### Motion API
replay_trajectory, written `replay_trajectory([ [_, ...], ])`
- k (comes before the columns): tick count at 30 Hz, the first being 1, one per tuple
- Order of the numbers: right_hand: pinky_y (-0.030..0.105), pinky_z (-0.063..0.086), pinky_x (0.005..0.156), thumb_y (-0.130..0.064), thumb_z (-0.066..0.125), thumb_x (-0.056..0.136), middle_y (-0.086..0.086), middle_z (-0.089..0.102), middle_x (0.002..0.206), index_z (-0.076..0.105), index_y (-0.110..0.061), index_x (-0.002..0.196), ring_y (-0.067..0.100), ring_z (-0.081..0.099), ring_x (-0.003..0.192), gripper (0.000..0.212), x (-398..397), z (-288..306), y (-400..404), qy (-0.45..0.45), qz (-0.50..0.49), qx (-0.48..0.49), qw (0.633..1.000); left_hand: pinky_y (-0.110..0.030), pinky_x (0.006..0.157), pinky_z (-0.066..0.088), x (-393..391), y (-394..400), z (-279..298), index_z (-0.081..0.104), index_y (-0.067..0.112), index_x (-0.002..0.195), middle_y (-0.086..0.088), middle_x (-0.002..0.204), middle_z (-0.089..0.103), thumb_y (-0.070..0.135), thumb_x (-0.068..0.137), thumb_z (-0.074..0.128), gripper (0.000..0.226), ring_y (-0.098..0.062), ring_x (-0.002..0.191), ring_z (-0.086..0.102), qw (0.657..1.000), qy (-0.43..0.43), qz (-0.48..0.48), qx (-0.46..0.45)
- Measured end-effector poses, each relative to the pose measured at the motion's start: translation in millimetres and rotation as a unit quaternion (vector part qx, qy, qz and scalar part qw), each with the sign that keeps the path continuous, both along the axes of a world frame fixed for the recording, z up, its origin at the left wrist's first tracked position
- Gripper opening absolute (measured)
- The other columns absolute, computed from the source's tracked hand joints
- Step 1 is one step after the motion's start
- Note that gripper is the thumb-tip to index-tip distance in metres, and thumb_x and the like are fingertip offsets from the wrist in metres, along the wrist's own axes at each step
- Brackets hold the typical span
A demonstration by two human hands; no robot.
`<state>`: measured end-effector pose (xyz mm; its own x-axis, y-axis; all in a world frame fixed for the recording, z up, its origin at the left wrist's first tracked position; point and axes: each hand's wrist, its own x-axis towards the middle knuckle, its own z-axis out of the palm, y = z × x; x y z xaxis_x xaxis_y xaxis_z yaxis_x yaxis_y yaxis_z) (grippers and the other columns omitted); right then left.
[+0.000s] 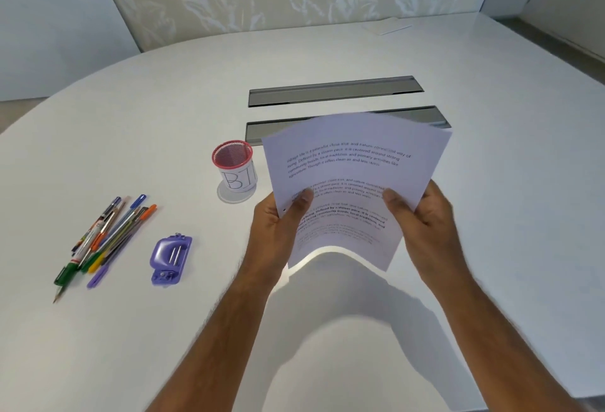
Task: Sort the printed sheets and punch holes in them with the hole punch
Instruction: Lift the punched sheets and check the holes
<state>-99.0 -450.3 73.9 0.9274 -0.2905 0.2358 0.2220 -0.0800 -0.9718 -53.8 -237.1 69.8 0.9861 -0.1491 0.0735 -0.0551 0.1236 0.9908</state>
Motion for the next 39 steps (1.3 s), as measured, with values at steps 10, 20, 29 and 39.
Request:
replay_trajectory([
  [10, 0.016, 0.059, 0.079, -0.035, 0.070, 0.099, -0.020, 0.075, 0.114, 0.063, -0.042, 0.120, 0.001, 0.072, 0.103, 0.023, 0, -24, -5, 0.048, -0.019, -0.033, 0.998, -0.033, 0.079, 0.064, -2, 0, -12, 0.072, 0.029, 0.125, 0.001, 0.115, 0.080, 0.042, 0.099, 0.066, 0.029, -0.026, 0.103, 0.077, 1.000, 0.020, -0.007, 0.015],
  [20, 0.020, 0.060, 0.068, -0.055, 0.085, 0.078, -0.012, 0.080, 0.095, 0.071, -0.031, 0.093, 0.008, 0.072, 0.076, 0.032, 2, -22, -24, 0.043, -0.024, -0.049, 0.998, -0.051, 0.096, 0.059, 12, 13, 11, 0.070, 0.037, 0.122, -0.001, 0.125, 0.074, 0.020, 0.102, 0.061, 0.027, -0.025, 0.112, 0.071, 0.983, 0.002, -0.004, -0.184],
  [29, 0.041, 0.060, 0.096, -0.025, 0.096, 0.072, 0.012, 0.073, 0.133, 0.073, -0.021, 0.130, 0.030, 0.070, 0.121, 0.062, 11, -33, 1, -0.005, 0.055, 0.259, 0.964, -0.043, 0.096, 0.058, 12, 5, 5, 0.066, 0.030, 0.136, -0.007, 0.143, 0.066, 0.021, 0.100, 0.068, 0.038, -0.025, 0.124, 0.067, 0.943, 0.038, -0.044, -0.328],
  [39, 0.035, 0.061, 0.089, -0.021, 0.085, 0.085, 0.011, 0.075, 0.127, 0.075, -0.023, 0.118, 0.024, 0.074, 0.113, 0.035, 10, -36, -4, -0.004, -0.005, 0.242, 0.970, -0.040, 0.102, 0.056, 24, 31, -10, 0.049, 0.018, 0.153, -0.011, 0.153, 0.057, 0.001, 0.101, 0.062, 0.056, -0.030, 0.137, 0.059, 0.959, 0.004, -0.004, -0.282],
])
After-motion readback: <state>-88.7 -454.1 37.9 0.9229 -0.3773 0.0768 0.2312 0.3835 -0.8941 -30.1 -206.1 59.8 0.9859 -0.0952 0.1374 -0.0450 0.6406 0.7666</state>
